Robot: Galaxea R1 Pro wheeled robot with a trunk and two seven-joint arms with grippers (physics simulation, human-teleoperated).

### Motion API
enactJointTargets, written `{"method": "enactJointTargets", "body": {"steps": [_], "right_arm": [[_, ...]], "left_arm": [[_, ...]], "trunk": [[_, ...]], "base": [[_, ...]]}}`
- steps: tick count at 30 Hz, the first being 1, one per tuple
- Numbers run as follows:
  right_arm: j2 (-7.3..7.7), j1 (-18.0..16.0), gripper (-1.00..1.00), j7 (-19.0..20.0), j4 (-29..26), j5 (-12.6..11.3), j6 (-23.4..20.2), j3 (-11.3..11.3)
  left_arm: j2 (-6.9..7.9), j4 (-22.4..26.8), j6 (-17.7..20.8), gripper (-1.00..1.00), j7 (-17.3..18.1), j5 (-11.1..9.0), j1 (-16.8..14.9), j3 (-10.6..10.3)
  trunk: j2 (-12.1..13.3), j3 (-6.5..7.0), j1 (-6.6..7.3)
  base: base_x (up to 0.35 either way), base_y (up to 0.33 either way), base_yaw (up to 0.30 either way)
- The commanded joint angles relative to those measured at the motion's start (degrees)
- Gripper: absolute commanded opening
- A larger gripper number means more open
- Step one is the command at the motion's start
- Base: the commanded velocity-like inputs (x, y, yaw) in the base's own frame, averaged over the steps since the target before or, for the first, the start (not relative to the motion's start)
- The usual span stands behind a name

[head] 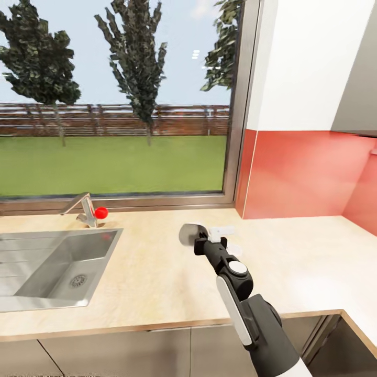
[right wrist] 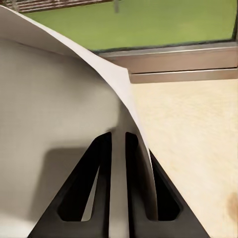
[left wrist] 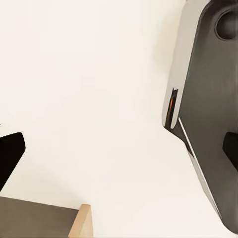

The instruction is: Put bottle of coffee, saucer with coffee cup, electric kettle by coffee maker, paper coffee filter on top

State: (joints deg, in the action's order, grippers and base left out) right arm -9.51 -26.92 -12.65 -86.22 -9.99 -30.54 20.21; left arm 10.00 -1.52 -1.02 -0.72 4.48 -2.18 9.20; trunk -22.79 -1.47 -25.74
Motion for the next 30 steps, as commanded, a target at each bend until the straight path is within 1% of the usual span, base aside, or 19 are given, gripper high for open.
{"method": "enactJointTargets", "body": {"steps": [1,18,24,27,30], "right_arm": [[0.02,-0.06,-1.0,-0.62,-0.08,-0.82,-0.13,0.08],[-0.07,-0.06,-1.0,-0.62,-0.08,-0.82,-0.13,0.08],[-0.07,-0.06,-1.0,-0.61,-0.08,-0.82,-0.13,0.01],[-0.06,-0.06,-1.0,-0.6,-0.08,-0.82,-0.13,0.01],[-0.07,-0.06,-1.0,-0.61,-0.04,-0.83,-0.13,0.01]], "left_arm": [[-0.02,-0.14,-0.11,1.0,-0.08,0.46,-0.1,0.42],[-0.08,-0.03,-0.11,1.0,-0.15,0.29,-0.1,0.54],[-0.13,0.03,-0.68,1.0,-0.15,0.28,-0.1,0.55],[-0.11,0.03,-0.91,1.0,-0.09,0.62,-0.1,0.35],[-0.31,0.07,-0.98,1.0,-0.01,0.46,-0.1,0.31]], "trunk": [[-0.13,-0.07,-0.04],[-0.13,0.11,-0.04],[-0.13,0.11,-0.04],[-0.13,0.11,-0.04],[-0.13,0.11,-0.04]], "base": [[0.0,0.0,0.199],[0.0,0.004,0.268],[0.0,0.274,0.279],[0.0,0.293,0.279],[0.0,0.125,0.279]]}}
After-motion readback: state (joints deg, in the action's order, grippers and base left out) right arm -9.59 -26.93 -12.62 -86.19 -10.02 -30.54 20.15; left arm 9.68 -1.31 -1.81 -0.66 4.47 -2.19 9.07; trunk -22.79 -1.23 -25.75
